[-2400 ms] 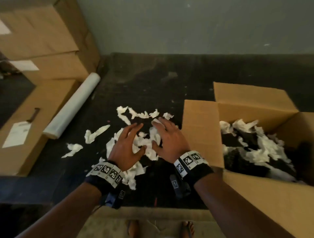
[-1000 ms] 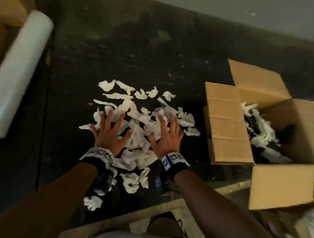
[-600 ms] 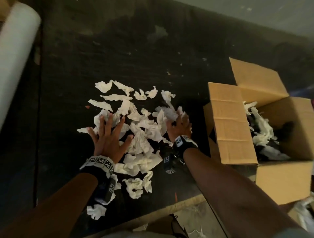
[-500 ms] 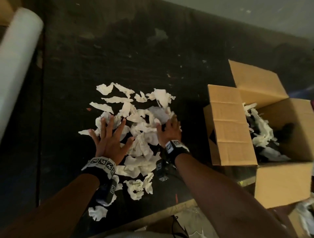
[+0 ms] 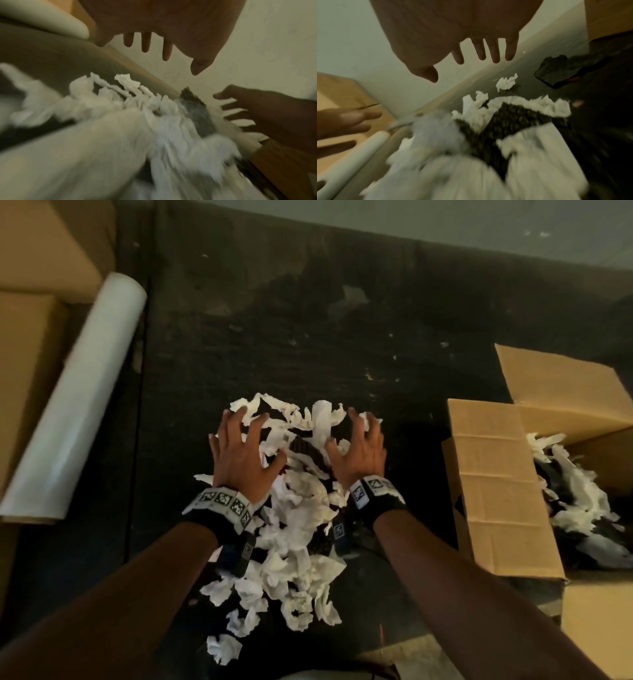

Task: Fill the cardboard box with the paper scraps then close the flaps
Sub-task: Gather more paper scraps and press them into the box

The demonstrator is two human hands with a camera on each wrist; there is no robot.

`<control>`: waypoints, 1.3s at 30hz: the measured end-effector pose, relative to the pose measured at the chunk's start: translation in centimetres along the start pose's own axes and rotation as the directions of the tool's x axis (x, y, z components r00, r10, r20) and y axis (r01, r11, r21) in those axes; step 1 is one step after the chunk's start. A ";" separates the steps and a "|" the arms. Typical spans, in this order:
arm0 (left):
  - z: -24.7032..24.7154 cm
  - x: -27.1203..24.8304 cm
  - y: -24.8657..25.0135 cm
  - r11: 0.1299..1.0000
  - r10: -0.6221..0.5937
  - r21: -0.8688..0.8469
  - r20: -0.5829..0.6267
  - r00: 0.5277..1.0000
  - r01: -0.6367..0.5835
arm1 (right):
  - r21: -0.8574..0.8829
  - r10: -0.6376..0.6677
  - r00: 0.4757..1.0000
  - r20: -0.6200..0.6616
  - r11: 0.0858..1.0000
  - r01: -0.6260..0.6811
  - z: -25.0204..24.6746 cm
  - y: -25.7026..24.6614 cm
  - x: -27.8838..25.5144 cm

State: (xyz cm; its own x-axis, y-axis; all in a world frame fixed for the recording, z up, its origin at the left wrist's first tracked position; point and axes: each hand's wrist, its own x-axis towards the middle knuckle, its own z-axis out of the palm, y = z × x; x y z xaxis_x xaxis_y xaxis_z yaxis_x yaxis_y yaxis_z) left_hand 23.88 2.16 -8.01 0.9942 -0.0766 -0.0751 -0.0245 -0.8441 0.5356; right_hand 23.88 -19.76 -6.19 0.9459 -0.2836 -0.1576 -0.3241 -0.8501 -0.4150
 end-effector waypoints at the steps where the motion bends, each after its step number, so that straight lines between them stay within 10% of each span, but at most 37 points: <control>1: -0.2 1.5 0.1 0.999 -0.030 0.024 0.029 0.999 0.029 | 0.004 0.047 0.999 0.004 0.999 -0.047 -0.3 0.4 1.4; 9: 2.3 8.9 -0.3 0.977 -0.157 0.186 0.296 0.942 0.104 | -0.043 0.534 0.820 0.208 0.842 -0.538 1.0 4.0 7.0; 17: 4.7 7.5 1.7 0.995 -0.013 0.100 0.373 0.928 -0.026 | 0.077 0.124 0.945 0.304 0.985 -0.154 4.4 -0.7 2.7; 23: 2.7 7.3 1.9 1.000 0.025 -0.006 0.243 0.970 -0.025 | 0.100 0.006 1.000 0.030 0.995 -0.009 3.0 -1.2 2.0; 33: 1.9 7.7 0.8 0.999 0.027 0.025 0.532 0.846 -0.047 | -0.091 0.041 0.850 0.526 0.996 0.008 2.8 -0.4 7.1; 39: 3.6 5.7 -0.7 0.980 0.082 0.103 0.571 0.817 -0.171 | -0.076 -0.171 0.869 0.464 0.970 0.232 5.1 -0.7 3.0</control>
State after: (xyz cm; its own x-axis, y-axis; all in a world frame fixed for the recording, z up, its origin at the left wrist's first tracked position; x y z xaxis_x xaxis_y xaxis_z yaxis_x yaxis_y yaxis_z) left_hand 29.22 0.38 -11.88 0.7503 -0.4348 -0.4980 -0.2045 -0.8689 0.4507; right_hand 26.91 -17.75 -10.91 0.8699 0.1053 -0.4819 -0.0936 -0.9240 -0.3708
